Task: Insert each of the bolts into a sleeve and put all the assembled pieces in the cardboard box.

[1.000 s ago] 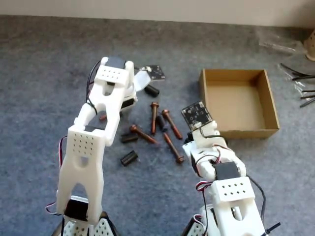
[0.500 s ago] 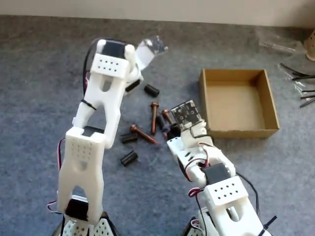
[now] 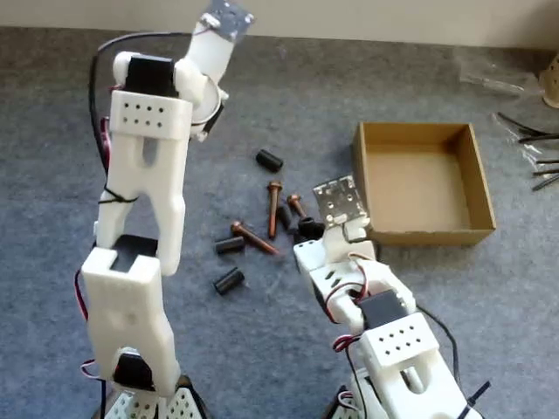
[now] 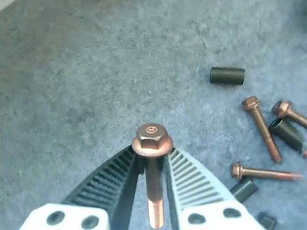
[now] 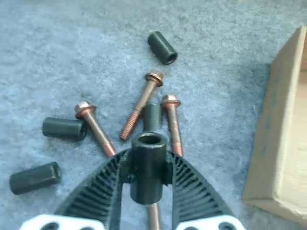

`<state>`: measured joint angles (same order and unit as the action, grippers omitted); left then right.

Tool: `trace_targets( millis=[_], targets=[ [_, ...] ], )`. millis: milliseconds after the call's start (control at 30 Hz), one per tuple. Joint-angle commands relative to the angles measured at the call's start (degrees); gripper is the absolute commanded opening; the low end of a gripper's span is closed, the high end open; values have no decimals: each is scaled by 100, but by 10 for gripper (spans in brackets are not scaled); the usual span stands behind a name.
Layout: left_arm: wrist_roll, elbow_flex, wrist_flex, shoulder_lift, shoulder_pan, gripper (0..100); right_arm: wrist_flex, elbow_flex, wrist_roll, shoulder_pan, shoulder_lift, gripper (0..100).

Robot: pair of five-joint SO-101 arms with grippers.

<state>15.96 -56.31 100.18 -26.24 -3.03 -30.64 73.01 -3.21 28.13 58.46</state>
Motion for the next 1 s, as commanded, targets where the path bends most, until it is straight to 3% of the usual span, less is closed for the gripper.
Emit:
trace_targets(
  millis=[0, 200, 700, 967],
  targets=[
    [-343, -251, 97, 822, 4, 6, 549, -84, 62, 356, 110, 5],
    [-686, 66, 88, 1859, -268, 6, 848, -48, 79, 629, 110, 5],
    [-695, 1446, 44, 4479, -866, 6, 866, 136, 79, 629, 110, 5],
    [-695, 3741, -1011, 5842, -1042, 6, 866, 110, 79, 620, 119, 5]
  ],
)
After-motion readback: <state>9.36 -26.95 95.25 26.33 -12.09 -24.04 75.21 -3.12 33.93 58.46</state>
